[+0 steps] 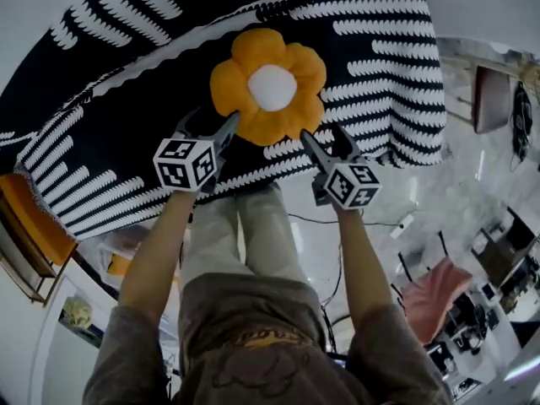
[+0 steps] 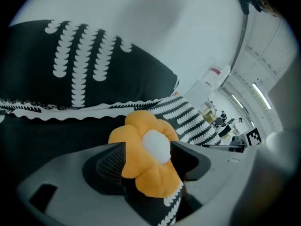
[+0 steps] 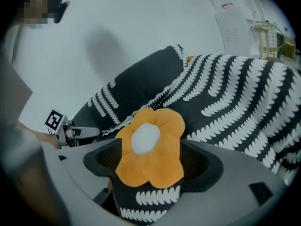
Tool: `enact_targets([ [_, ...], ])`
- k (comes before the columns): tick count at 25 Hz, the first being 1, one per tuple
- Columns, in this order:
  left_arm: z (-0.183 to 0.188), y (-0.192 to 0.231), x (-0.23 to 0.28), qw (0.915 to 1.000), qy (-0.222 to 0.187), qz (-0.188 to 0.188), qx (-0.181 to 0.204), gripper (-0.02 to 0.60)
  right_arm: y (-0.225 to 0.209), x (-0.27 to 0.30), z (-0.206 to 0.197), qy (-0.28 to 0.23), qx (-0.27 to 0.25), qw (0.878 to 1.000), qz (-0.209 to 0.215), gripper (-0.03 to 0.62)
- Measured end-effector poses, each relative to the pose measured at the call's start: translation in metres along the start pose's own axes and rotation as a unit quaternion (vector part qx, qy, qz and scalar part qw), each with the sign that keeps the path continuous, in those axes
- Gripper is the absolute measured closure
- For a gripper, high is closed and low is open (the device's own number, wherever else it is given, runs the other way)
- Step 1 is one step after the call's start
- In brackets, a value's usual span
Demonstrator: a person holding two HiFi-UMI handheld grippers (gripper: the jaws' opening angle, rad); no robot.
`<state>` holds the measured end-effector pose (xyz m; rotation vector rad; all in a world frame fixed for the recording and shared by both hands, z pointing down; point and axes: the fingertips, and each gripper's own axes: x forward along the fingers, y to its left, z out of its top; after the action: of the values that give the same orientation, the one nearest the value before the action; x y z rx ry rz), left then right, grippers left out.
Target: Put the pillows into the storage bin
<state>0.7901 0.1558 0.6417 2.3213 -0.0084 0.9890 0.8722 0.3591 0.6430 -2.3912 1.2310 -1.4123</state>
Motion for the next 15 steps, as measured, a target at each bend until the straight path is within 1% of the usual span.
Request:
enact_targets([
  [2, -0.014, 0.015, 0.019, 0.9999, 0.005, 0.009, -0.005, 0.293, -0.012, 0.017, -0.013, 0.005, 0.009, 1.000, -0.003, 0.214],
  [5, -0.035, 0.032, 0.048, 0.9994, 0.019, 0.026, -0.015, 0.273, -0.030, 0.042, -0.036, 0.027, 0.014, 1.000, 0.000, 0.200],
  [7, -0.038, 0.041, 0.078, 0.9990, 0.017, 0.036, -0.018, 0.270, -0.049, 0.065, -0.041, 0.036, 0.014, 0.999, 0.006, 0.198],
  [9, -0.034, 0.043, 0.115, 0.9990, 0.013, 0.042, -0.011, 0.270, -0.079, 0.088, -0.036, 0.035, 0.016, 0.999, 0.003, 0.207],
  [11, -0.030, 0.039, 0.150, 0.9990, 0.015, 0.043, -0.001, 0.272, -0.110, 0.102, -0.029, 0.029, 0.025, 0.999, -0.013, 0.232],
  [12, -0.031, 0.038, 0.159, 0.9989, 0.019, 0.044, 0.002, 0.275, -0.119, 0.104, -0.028, 0.029, 0.031, 0.999, -0.019, 0.255],
  [13, -0.033, 0.038, 0.159, 0.9987, 0.024, 0.045, 0.005, 0.283, -0.119, 0.104, -0.031, 0.031, 0.034, 0.999, -0.021, 0.275],
  [15, -0.039, 0.043, 0.137, 0.9983, 0.035, 0.046, 0.011, 0.324, -0.099, 0.098, -0.039, 0.043, 0.033, 0.998, -0.017, 0.311],
])
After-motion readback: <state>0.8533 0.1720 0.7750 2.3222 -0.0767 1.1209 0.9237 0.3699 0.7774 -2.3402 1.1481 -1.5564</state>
